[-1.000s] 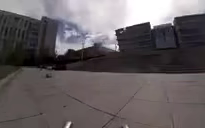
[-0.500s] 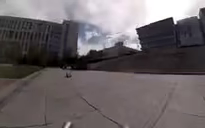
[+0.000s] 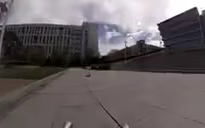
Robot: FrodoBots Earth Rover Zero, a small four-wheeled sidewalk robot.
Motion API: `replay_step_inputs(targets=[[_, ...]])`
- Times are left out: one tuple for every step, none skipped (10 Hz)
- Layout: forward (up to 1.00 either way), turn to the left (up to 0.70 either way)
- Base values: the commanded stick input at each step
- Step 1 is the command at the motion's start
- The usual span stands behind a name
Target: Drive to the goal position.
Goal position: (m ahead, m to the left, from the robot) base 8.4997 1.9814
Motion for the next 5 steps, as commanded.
replay_step_inputs(targets=[[1.0,0.22],[1.0,0.0],[1.0,0.0],[1.0,0.0],[1.0,0.0]])
